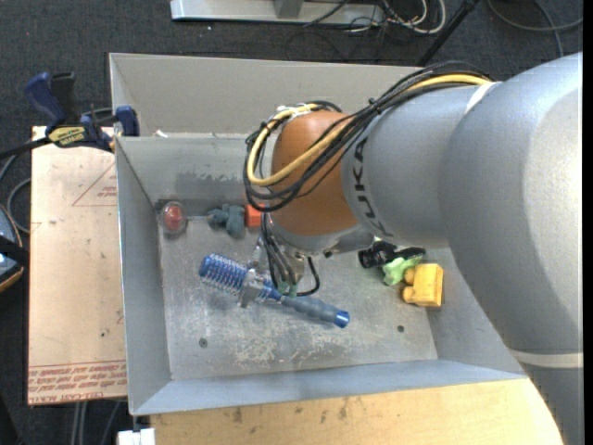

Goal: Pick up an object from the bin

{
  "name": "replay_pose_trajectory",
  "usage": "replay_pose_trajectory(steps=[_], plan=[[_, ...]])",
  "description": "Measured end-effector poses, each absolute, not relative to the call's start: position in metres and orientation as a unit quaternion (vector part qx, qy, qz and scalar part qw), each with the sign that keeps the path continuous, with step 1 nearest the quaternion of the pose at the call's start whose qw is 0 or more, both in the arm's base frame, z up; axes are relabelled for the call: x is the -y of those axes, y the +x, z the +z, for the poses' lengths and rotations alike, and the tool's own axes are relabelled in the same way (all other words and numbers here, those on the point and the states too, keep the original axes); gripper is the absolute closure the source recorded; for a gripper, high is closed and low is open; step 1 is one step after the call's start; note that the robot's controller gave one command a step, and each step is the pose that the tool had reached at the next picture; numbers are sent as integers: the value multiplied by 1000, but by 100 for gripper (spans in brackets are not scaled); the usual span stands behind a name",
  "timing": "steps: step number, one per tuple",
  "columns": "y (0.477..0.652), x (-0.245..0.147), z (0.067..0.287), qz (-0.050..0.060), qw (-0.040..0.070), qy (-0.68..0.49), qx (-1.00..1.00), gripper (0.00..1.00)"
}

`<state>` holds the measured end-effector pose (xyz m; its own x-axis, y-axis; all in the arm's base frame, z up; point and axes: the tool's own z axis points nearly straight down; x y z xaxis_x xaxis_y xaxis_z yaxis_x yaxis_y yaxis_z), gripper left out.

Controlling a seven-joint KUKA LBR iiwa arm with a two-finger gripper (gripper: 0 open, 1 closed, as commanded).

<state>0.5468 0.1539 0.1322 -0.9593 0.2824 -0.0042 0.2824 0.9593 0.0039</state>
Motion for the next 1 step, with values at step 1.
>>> replay_pose_trajectory(steps=[1], plan=[[547,-154,159,1,1,142,-990,100]])
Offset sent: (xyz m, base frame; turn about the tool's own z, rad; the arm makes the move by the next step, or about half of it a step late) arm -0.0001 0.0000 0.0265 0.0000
